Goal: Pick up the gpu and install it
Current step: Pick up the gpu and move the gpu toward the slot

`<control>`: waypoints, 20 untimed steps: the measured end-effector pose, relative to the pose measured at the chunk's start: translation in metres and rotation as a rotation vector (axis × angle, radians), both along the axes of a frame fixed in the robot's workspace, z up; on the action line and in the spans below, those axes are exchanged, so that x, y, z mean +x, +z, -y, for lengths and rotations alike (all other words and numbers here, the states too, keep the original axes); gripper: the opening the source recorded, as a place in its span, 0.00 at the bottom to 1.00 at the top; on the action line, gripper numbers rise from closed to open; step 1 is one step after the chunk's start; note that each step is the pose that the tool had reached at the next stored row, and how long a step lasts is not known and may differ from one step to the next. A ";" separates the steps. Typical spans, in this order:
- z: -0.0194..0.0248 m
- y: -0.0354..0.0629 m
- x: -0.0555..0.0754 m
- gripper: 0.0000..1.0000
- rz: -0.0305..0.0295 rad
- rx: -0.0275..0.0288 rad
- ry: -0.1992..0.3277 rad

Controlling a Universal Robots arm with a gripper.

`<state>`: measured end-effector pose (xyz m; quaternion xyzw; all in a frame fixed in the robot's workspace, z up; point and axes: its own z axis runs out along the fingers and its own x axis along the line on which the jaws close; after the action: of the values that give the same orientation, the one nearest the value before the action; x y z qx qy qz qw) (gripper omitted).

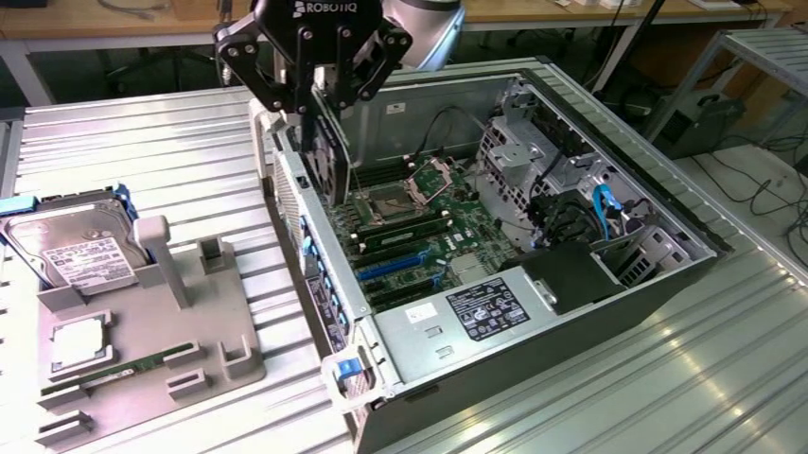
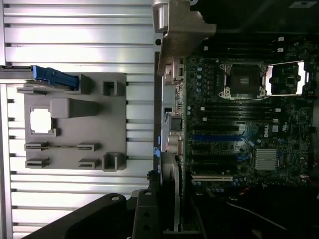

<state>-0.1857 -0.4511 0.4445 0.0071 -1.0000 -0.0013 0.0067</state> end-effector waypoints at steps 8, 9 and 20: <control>0.0000 0.0000 0.013 0.27 0.0000 -0.0001 0.000; 0.0000 0.0000 0.014 0.27 0.0000 0.0000 0.000; 0.0000 0.0000 0.034 0.27 0.0000 -0.0001 0.000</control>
<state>-0.1519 -0.4510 0.4446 0.0071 -1.0000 -0.0013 0.0067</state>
